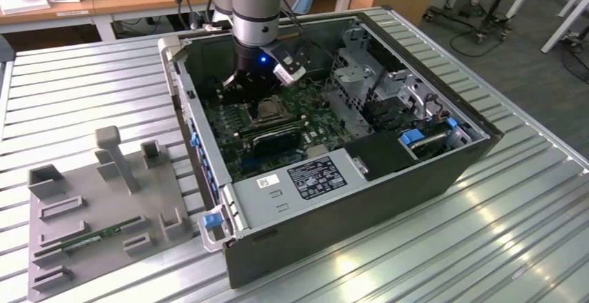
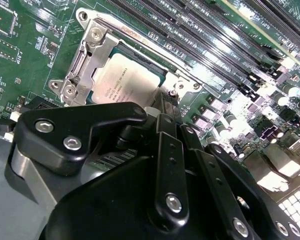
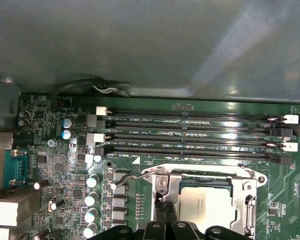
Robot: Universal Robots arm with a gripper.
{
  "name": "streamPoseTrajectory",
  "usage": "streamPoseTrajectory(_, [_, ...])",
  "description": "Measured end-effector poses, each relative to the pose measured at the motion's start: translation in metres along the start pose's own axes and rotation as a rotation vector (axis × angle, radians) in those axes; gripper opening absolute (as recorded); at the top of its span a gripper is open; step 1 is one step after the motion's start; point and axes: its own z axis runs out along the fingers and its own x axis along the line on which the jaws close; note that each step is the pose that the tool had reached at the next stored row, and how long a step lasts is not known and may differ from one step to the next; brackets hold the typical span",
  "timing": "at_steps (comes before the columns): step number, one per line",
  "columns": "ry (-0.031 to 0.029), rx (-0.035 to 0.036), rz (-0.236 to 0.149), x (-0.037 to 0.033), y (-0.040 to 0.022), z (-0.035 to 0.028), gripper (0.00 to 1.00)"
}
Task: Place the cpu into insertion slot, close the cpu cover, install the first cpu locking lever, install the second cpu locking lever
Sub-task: 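Close the cpu cover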
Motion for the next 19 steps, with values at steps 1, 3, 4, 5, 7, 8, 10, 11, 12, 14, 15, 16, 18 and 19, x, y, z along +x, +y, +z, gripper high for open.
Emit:
streamPoseTrajectory(1, [0.0000, 0.0001, 0.000, 0.0000, 0.0000, 0.0000, 0.11])
streamPoseTrajectory(3, [0.0001, 0.0001, 0.000, 0.0000, 0.0000, 0.0002, 0.11])
streamPoseTrajectory(4, [0.0000, 0.0000, 0.001, 0.0000, 0.0000, 0.0003, 0.11])
streamPoseTrajectory(5, [0.0001, 0.0001, 0.004, 0.0000, 0.0000, 0.0004, 0.11])
streamPoseTrajectory(7, [0.0001, 0.0000, 0.006, 0.0000, 0.0000, 0.0009, 0.11])
streamPoseTrajectory(8, [0.0002, 0.0002, 0.006, 0.0000, 0.0000, 0.0012, 0.11])
streamPoseTrajectory(10, [0.0006, 0.0007, 0.006, 0.0002, -0.0003, 0.0017, 0.11])
streamPoseTrajectory(11, [0.0007, 0.0008, 0.006, 0.0003, -0.0004, 0.0017, 0.11])
streamPoseTrajectory(12, [0.0008, 0.0009, 0.006, 0.0003, -0.0004, 0.0018, 0.11])
streamPoseTrajectory(14, [0.0008, 0.0010, 0.006, 0.0003, -0.0004, 0.0017, 0.11])
streamPoseTrajectory(15, [0.0009, 0.0010, 0.006, 0.0003, -0.0004, 0.0017, 0.11])
streamPoseTrajectory(16, [0.0010, 0.0012, 0.006, 0.0003, -0.0005, 0.0018, 0.11])
streamPoseTrajectory(18, [0.0012, 0.0015, 0.006, 0.0004, -0.0006, 0.0020, 0.11])
streamPoseTrajectory(19, [0.0014, 0.0017, 0.006, 0.0005, -0.0007, 0.0020, 0.11])
